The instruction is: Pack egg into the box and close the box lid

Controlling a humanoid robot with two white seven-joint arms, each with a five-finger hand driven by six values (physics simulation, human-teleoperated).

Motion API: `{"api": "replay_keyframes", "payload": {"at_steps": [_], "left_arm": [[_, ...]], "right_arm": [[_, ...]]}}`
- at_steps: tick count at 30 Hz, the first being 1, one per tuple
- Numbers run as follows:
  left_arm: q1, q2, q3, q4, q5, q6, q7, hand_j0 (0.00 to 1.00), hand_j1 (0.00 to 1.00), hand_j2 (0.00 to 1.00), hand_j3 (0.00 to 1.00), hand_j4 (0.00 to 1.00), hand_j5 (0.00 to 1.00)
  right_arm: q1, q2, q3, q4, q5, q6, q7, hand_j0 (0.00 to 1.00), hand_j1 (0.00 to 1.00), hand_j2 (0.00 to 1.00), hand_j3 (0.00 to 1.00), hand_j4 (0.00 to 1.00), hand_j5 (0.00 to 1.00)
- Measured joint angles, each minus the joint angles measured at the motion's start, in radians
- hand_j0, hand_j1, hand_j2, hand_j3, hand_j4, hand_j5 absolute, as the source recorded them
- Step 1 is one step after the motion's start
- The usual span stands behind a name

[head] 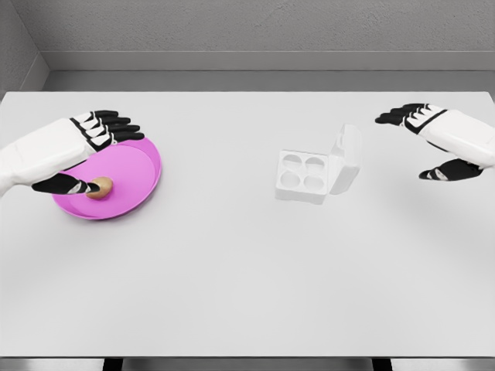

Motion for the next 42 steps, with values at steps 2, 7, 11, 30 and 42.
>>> {"api": "replay_keyframes", "payload": {"at_steps": [2, 7, 11, 30, 42], "left_arm": [[0.002, -0.001, 0.002, -0.002, -0.001, 0.0, 0.0, 1.0, 1.0, 1.0, 1.0, 1.0, 1.0], [0.005, 0.004, -0.003, -0.036, 0.005, 0.023, 0.0, 1.0, 1.0, 1.0, 1.0, 1.0, 1.0], [-0.006, 0.036, -0.032, -0.047, 0.008, 0.157, -0.003, 1.0, 1.0, 1.0, 1.0, 1.0, 1.0], [-0.092, 0.132, -0.151, -0.039, 0.45, 0.443, -0.298, 0.95, 0.95, 0.95, 0.95, 0.95, 0.95], [-0.097, -0.001, -0.157, 0.059, 0.417, 0.515, -0.299, 0.88, 0.88, 0.88, 0.88, 0.88, 0.88]], "right_arm": [[0.0, 0.0, -0.001, 0.0, 0.0, 0.0, 0.002, 1.0, 1.0, 1.0, 1.0, 1.0, 1.0], [-0.005, -0.001, -0.011, -0.001, 0.0, -0.002, 0.019, 1.0, 1.0, 1.0, 1.0, 1.0, 1.0], [0.005, 0.002, -0.017, -0.004, -0.002, -0.004, 0.047, 1.0, 1.0, 1.0, 1.0, 1.0, 1.0], [0.009, 0.0, -0.003, -0.035, 0.002, 0.0, 0.058, 1.0, 1.0, 1.0, 1.0, 1.0, 1.0], [0.008, 0.002, 0.0, -0.033, 0.001, 0.0, 0.058, 1.0, 1.0, 1.0, 1.0, 1.0, 1.0]]}}
